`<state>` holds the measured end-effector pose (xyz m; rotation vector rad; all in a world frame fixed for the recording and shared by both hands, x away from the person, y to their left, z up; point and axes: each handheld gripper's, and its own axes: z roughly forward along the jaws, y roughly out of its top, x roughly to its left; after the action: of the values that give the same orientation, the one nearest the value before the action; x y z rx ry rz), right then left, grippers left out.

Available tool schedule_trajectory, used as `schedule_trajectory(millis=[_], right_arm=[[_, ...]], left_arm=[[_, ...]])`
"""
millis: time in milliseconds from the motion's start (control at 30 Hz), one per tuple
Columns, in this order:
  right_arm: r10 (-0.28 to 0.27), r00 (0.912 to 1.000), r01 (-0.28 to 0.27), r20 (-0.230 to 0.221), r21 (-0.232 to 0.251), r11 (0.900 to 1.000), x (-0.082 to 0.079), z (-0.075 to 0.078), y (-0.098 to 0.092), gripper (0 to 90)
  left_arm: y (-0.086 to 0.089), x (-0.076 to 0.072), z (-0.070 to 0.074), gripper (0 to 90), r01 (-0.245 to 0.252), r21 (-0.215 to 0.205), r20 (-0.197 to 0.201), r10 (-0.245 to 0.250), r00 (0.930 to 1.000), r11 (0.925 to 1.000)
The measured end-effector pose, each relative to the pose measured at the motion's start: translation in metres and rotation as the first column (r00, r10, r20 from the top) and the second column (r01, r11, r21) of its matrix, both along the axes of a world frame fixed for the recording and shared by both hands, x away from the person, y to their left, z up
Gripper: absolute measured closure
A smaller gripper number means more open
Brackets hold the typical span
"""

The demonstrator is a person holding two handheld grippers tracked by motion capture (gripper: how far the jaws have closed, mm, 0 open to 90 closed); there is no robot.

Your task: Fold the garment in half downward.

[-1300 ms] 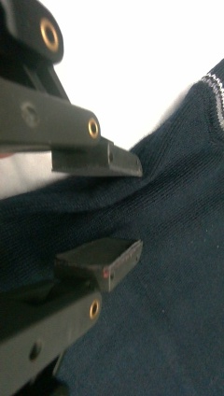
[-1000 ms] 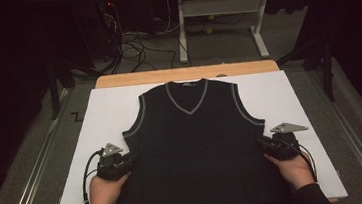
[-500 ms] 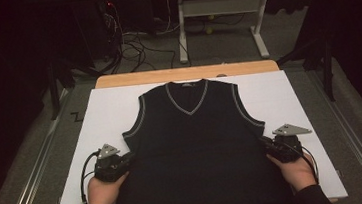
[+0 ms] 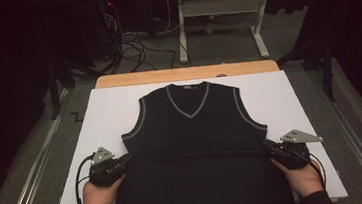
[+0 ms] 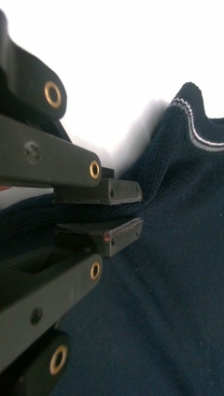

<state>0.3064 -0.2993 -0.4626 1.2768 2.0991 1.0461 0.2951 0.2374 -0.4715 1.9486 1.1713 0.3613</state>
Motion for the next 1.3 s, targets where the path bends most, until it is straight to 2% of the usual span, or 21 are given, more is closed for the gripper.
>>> schedule_trajectory(millis=[500, 767, 1300], right_arm=[[0.016, 0.9996, -0.016, 0.025, -0.011, 1.0, -0.024, 0.001, -0.004, 84.0], [0.031, 0.9992, -0.031, 0.024, -0.017, 0.999, -0.034, 0.001, -0.006, 84.0], [0.059, 0.998, -0.058, 0.024, -0.025, 0.998, -0.066, 0.004, -0.01, 84.0]], left_arm=[[0.001, -0.03, 0.003, 76.4, 0.051, 0.019, 0.013, -0.051, 0.9986, 0.9985], [0.003, -0.042, 0.003, 76.4, 0.062, 0.016, 0.008, -0.063, 0.998, 0.9979], [0.007, -0.07, 0.003, 76.3, 0.1, 0.009, -0.009, -0.1, 0.995, 0.995]])
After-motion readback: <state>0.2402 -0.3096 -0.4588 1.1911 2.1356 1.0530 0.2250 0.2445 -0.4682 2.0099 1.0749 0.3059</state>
